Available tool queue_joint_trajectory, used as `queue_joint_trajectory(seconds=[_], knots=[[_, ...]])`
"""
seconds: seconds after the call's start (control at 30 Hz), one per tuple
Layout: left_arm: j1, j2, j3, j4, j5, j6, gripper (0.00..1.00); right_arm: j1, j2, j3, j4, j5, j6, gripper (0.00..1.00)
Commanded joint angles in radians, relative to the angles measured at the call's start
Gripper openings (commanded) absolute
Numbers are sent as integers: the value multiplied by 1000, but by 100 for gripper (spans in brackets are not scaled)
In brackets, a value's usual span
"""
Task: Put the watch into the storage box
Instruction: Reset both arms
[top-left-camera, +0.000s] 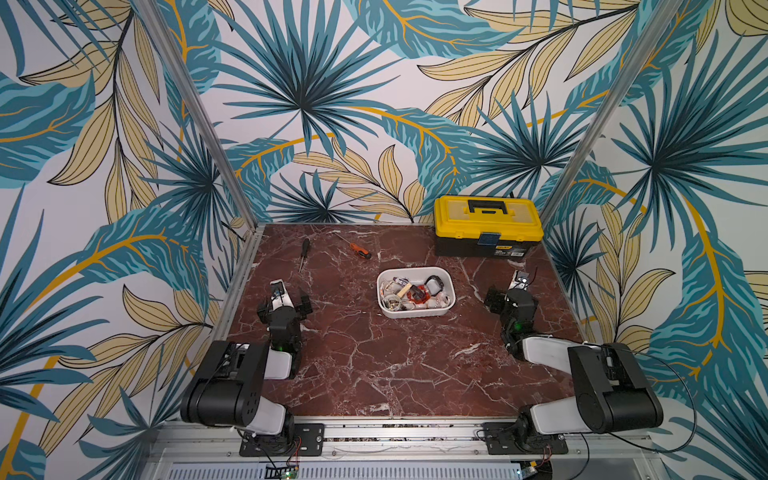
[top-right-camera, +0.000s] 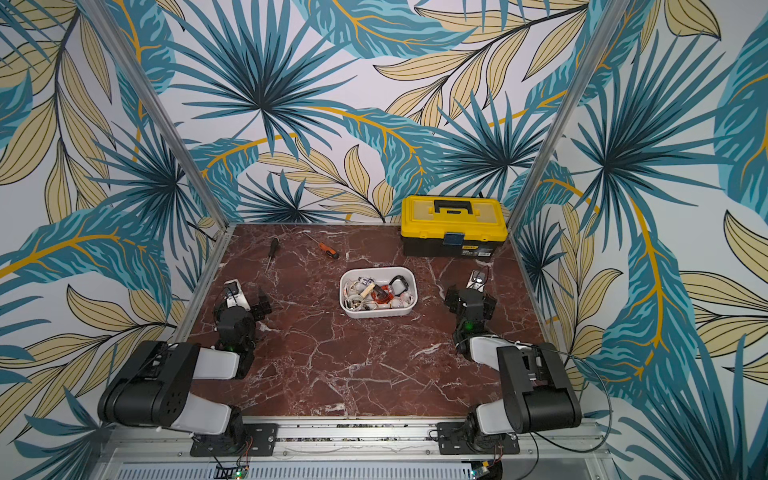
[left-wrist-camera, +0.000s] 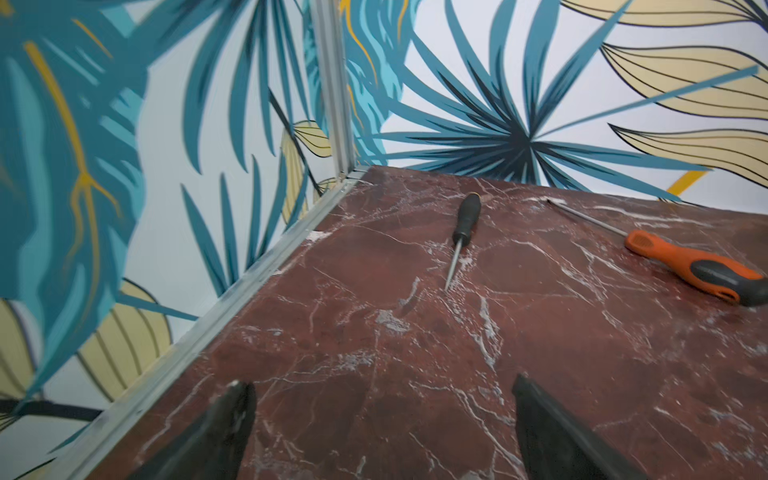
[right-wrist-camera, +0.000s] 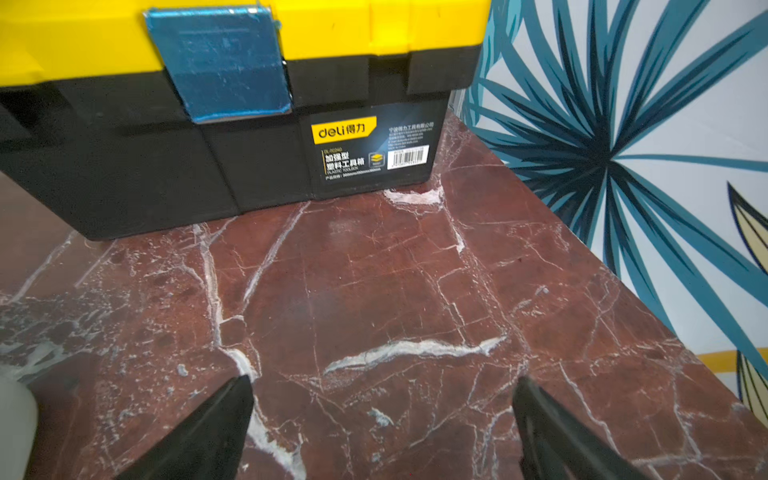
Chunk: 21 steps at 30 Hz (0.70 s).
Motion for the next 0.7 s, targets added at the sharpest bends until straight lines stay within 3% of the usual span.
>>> queue_joint_trajectory(seconds=[0.0, 0.07, 0.13, 0.27, 0.67], knots=[[9, 58, -17, 198, 114, 41, 100, -3, 85, -59, 276, -52, -60, 100], [18, 99, -21, 273, 134, 47, 100, -3, 33, -24, 112, -44, -15, 100], [19, 66, -5, 188, 141, 37, 100, -3, 65, -42, 207, -49, -50, 100], [22, 47, 108, -43, 125, 29, 100, -3, 46, -31, 154, -43, -31, 100], [24, 50, 123, -63, 113, 25, 100, -3, 43, -34, 153, -44, -31, 100]])
